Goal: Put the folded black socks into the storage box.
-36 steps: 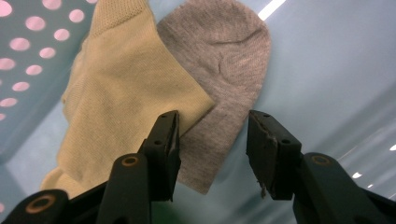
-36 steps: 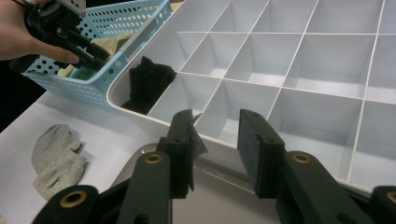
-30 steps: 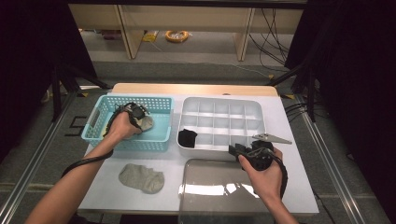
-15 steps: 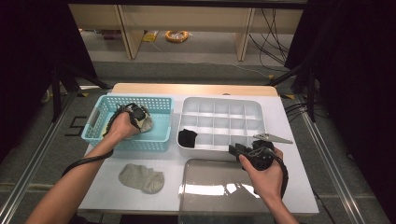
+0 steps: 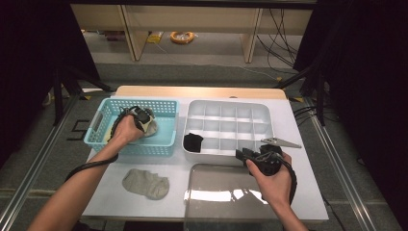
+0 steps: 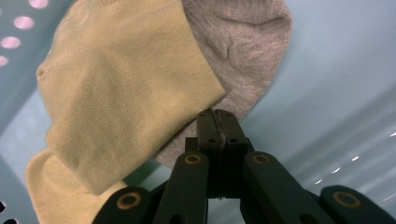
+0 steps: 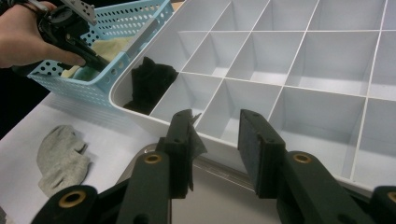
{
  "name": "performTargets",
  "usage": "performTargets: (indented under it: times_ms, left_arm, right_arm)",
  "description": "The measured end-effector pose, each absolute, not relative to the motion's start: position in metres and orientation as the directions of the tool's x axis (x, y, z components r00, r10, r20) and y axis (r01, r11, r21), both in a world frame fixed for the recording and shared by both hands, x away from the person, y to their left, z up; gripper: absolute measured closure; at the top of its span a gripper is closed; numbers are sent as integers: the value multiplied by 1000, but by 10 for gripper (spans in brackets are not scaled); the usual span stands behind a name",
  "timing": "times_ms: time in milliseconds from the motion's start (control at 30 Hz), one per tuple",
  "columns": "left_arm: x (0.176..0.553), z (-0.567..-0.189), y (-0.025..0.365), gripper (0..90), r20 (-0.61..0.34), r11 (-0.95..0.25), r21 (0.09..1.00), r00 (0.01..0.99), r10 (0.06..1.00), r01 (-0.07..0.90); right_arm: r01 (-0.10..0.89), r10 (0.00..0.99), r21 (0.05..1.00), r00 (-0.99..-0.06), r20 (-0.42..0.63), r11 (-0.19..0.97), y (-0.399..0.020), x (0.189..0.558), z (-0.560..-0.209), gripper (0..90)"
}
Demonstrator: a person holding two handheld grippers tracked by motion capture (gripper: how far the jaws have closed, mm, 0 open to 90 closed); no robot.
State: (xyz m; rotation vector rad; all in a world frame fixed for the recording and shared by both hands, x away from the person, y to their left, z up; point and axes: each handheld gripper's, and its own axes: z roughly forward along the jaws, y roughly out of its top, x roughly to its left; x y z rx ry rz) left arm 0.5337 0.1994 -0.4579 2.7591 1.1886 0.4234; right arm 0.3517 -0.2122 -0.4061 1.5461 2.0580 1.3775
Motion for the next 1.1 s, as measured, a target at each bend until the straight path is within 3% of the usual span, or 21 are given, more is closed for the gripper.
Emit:
performTargets:
  times_ms: [433,767,900,1100]
  left_arm:
    - [526,-445,201,900,189,-673,263,647,739,692]
    - [514,-416,203,900,179,-657,376,645,743,653]
    - [505,-399,213,900,132,-593,480,615,778,647]
    - [499,-392,216,900,134,-611,494,640,757,619]
  right_arm:
    - [647,835,762,-413,364,-12,-211,350,-405,662]
    - [632,845,775,-419,333,8,-213,351,-404,662]
    - [637,839,771,-416,351,-6,-213,350,-403,662]
    - [658,835,752,-401,376,-22,-209,348,-404,661]
